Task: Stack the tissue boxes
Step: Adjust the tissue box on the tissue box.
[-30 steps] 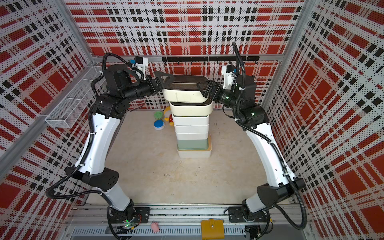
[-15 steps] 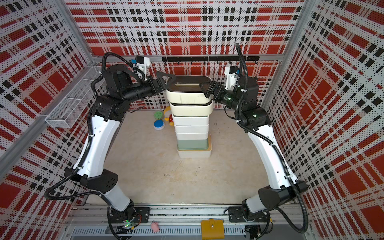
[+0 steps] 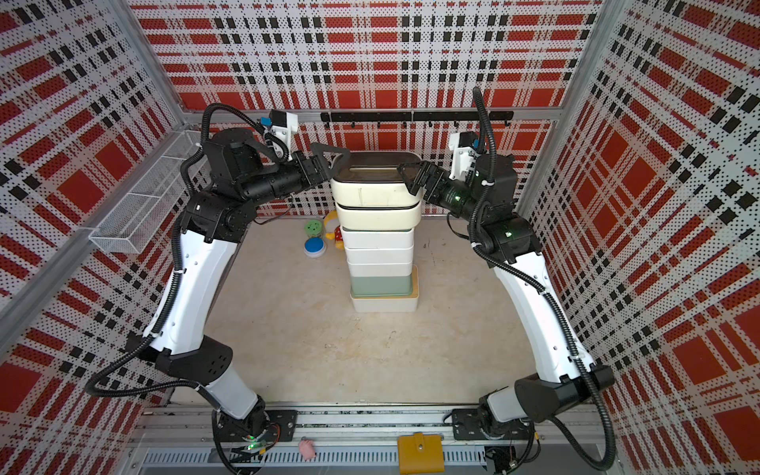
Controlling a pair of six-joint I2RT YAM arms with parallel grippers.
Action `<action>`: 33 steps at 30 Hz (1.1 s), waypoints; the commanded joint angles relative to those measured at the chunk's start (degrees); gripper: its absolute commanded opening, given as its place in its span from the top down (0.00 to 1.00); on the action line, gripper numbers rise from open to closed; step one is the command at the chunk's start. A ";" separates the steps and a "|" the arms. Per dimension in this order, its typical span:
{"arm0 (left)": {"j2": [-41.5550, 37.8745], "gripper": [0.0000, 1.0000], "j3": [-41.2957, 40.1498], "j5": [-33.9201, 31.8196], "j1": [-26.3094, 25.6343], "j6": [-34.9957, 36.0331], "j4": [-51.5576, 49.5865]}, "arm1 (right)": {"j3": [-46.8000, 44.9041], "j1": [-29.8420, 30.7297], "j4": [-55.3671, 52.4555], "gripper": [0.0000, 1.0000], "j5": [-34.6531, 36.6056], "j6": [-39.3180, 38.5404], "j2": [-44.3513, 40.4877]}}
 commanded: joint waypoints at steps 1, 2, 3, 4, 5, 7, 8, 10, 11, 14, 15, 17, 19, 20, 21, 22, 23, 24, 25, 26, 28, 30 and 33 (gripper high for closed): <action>-1.54 0.01 -0.77 1.55 -1.50 0.37 1.27 | -0.50 0.59 2.26 0.00 -1.17 0.64 -1.50; -1.62 0.00 -0.84 1.26 -1.43 0.52 1.27 | -0.62 0.58 2.09 0.00 -1.06 0.61 -1.57; -1.71 0.01 -0.87 1.04 -1.40 0.51 1.27 | -0.66 0.60 2.14 0.00 -1.01 0.54 -1.51; -1.71 0.01 -0.88 0.87 -1.31 0.37 1.27 | -0.72 0.61 2.15 0.00 -1.02 0.59 -1.50; -1.71 0.01 -0.77 0.69 -1.20 0.19 1.34 | -0.77 0.61 2.17 0.00 -0.95 0.59 -1.44; -1.88 0.01 -0.76 0.33 -0.58 -0.54 1.36 | -0.40 0.63 2.08 0.00 -0.70 0.46 -1.50; -2.04 0.01 -0.81 0.08 -0.36 -0.76 1.36 | -0.44 0.60 2.01 0.00 -0.50 0.30 -1.50; -2.48 0.01 -0.78 -0.38 0.11 -0.79 1.45 | 0.31 0.57 1.32 0.00 0.33 -0.44 -1.50; -2.67 0.01 -0.78 -0.33 0.42 -0.81 1.61 | 0.51 0.53 0.96 0.00 0.85 -0.86 -1.55; -3.03 0.00 -0.16 0.05 0.91 -1.12 1.95 | 1.15 0.33 0.15 0.00 2.44 -1.77 -1.59; -3.06 0.01 0.10 0.12 1.06 -1.00 1.90 | 1.25 0.23 0.06 0.00 2.51 -1.86 -1.59; -3.21 0.01 0.67 0.22 1.28 -0.99 1.82 | 1.69 -0.02 -0.33 0.00 2.87 -2.08 -1.59; -3.29 0.01 0.97 0.52 1.70 -1.26 1.79 | 2.15 -0.15 -0.79 0.00 3.17 -2.60 -1.61; -3.43 0.01 1.09 0.50 1.88 -1.26 1.72 | 2.33 -0.23 -1.07 0.00 3.34 -2.95 -1.68; -3.56 0.01 1.23 0.58 2.05 -1.18 1.63 | 2.43 -0.32 -1.26 0.00 3.59 -3.26 -1.68; -3.75 0.01 1.22 0.58 2.23 -1.04 1.54 | 2.57 -0.48 -1.59 0.00 3.87 -3.46 -1.77; -4.07 0.01 1.26 0.64 2.40 -0.82 1.31 | 2.73 -0.63 -1.86 0.00 3.92 -3.68 -1.72; -4.28 0.01 1.18 0.53 2.55 -0.65 1.07 | 2.94 -0.76 -2.17 0.00 3.93 -3.99 -1.84; -4.56 0.01 1.19 0.50 2.76 -0.43 0.72 | 3.10 -0.93 -2.55 0.00 4.05 -4.37 -1.88; -4.82 0.01 1.14 0.43 2.85 -0.14 0.37 | 3.24 -1.09 -3.00 0.01 4.35 -4.76 -2.00; -5.60 0.01 1.09 0.03 2.96 1.02 -0.75 | 3.39 -1.54 -4.09 0.01 4.83 -5.59 -2.39; -6.53 0.01 0.76 -0.68 3.00 2.64 -2.48 | 3.60 -2.30 -5.41 0.00 5.70 -6.61 -3.08; -9.14 0.01 -1.77 -2.37 3.28 5.63 -4.81 | 3.27 -3.76 -8.00 0.00 7.01 -8.70 -4.69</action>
